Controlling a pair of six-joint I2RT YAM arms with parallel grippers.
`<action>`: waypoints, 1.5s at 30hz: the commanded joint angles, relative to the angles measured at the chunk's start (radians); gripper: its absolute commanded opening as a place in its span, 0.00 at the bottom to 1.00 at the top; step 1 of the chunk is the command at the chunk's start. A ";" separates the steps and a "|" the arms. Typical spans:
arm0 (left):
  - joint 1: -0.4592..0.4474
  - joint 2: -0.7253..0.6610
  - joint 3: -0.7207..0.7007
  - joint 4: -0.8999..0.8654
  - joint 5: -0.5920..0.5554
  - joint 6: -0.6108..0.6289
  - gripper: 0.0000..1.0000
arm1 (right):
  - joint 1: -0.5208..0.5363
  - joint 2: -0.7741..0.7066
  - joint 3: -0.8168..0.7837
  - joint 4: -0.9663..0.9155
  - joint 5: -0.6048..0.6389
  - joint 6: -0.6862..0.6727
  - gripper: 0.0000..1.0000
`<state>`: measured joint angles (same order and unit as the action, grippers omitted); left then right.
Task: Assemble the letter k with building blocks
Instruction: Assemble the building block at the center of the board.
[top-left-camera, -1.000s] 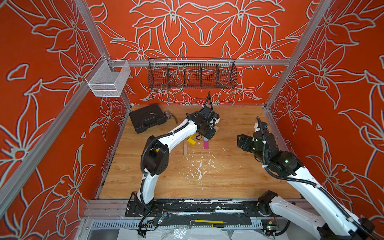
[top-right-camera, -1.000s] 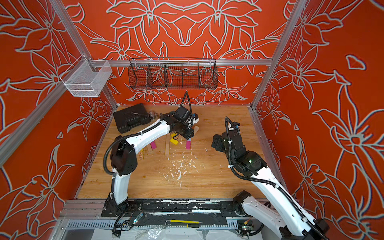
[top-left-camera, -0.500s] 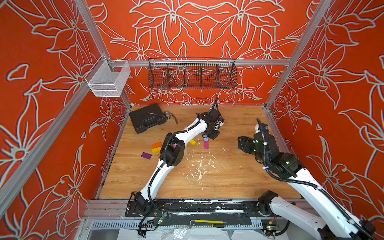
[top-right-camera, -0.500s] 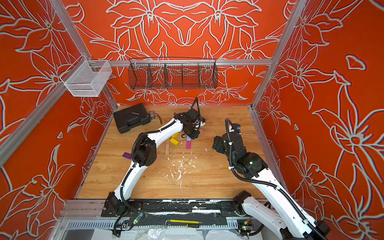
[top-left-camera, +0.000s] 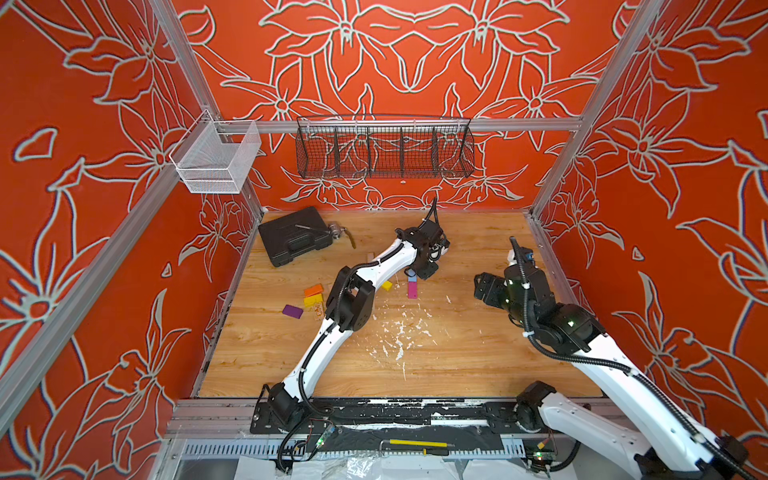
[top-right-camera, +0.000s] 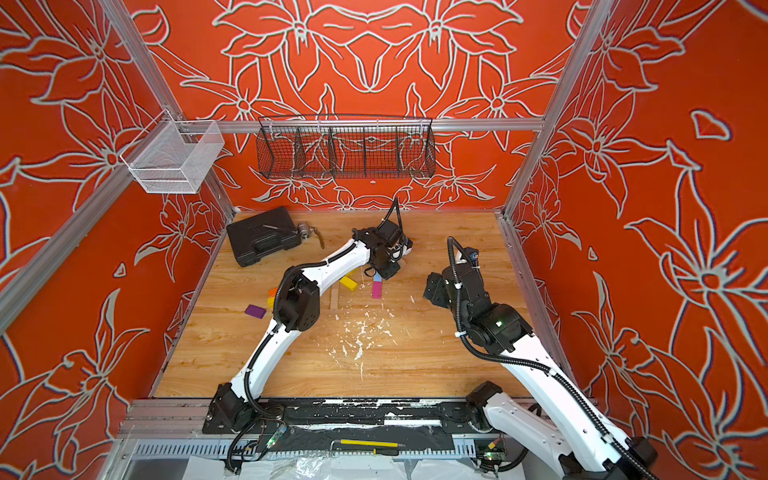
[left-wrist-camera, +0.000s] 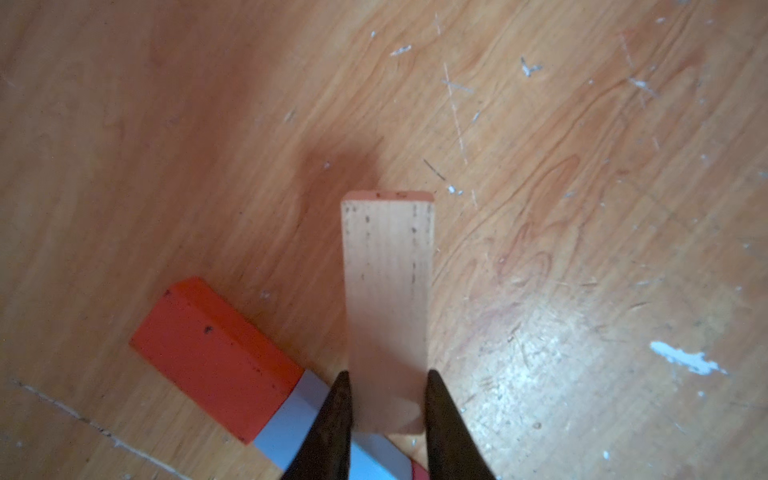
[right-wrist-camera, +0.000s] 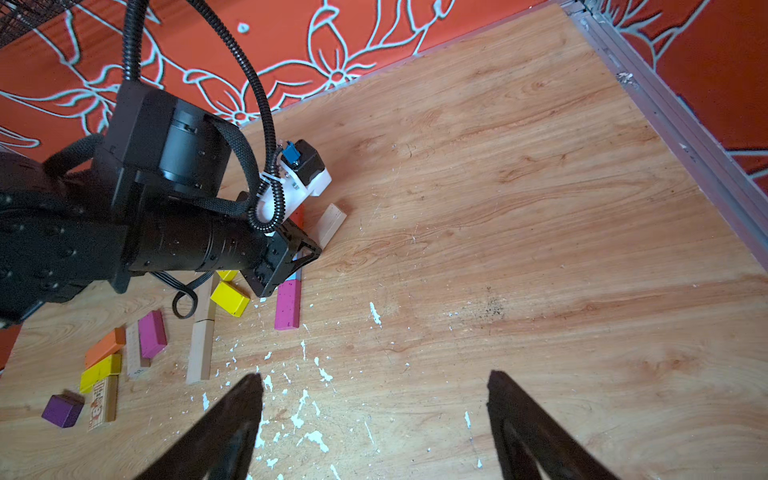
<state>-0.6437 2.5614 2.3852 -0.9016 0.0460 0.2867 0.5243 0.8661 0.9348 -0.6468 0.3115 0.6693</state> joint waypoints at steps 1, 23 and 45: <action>-0.008 0.023 0.021 0.003 0.001 0.026 0.31 | -0.006 0.007 0.003 -0.011 0.031 0.013 0.86; -0.002 -0.854 -0.815 0.444 0.135 -0.303 0.38 | -0.065 0.293 0.280 -0.129 -0.207 0.060 0.70; 0.169 -1.458 -1.309 0.361 0.363 -0.192 1.00 | -0.064 1.154 0.837 -0.293 -0.194 0.294 0.40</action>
<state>-0.4896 1.1019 1.0821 -0.5713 0.3244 0.1246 0.4603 1.9755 1.7164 -0.8970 0.0719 0.8871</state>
